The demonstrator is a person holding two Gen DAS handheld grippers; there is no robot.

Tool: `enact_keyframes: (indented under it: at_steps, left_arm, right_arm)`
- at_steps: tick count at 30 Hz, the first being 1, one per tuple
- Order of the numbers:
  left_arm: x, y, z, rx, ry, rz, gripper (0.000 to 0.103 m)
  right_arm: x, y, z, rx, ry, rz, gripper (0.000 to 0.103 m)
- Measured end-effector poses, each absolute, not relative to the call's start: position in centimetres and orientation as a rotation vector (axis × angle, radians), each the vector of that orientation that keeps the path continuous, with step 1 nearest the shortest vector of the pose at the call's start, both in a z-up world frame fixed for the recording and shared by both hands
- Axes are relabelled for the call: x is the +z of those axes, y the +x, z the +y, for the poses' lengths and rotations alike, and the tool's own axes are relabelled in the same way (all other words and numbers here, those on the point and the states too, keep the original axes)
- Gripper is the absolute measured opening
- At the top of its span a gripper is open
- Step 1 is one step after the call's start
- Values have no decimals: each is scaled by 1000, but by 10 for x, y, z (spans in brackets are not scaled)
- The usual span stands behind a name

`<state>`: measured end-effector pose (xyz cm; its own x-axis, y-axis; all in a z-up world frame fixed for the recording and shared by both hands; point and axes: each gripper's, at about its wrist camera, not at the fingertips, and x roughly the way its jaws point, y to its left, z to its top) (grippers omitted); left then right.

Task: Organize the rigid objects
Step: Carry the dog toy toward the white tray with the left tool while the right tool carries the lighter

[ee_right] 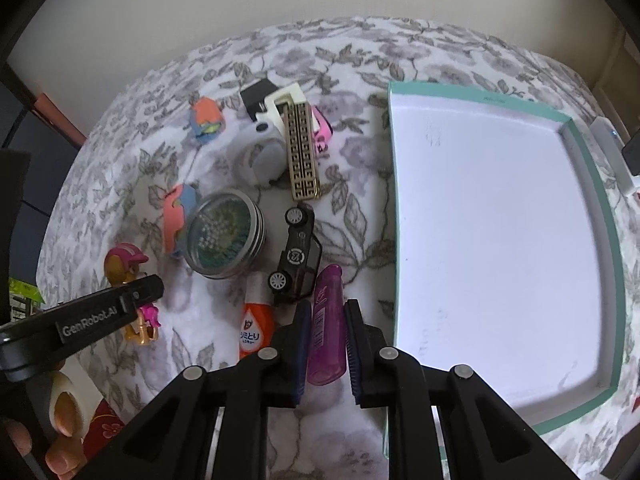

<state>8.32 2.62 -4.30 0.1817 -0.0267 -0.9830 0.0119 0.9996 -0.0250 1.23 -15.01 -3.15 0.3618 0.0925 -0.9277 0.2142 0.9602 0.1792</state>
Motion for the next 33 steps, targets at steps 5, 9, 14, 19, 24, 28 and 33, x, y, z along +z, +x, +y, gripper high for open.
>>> enact_keyframes:
  at_steps: [5, 9, 14, 19, 24, 28, 33]
  left_arm:
    - [-23, 77, 30, -43, -22, 1341, 42]
    - [-14, 72, 31, -49, -24, 1317, 42]
    - [-13, 67, 21, -68, -10, 1307, 42]
    - [-13, 66, -22, -158, 31, 1316, 42]
    - [-4, 65, -63, -234, 69, 1309, 42]
    - [3, 66, -99, -285, 100, 1284, 42]
    - [4, 64, -141, -356, 136, 1266, 42]
  right_arm:
    - [-30, 13, -147, -85, 304, 1182, 17]
    - [-27, 13, -147, -88, 307, 1168, 17]
    - [-21, 11, -160, -123, 311, 1150, 18]
    - [-15, 5, -198, -206, 382, 1121, 18]
    - [-10, 0, -235, -291, 443, 1097, 18]
    - [-2, -5, -264, -373, 448, 1058, 18]
    - [0, -14, -298, -457, 483, 1032, 18]
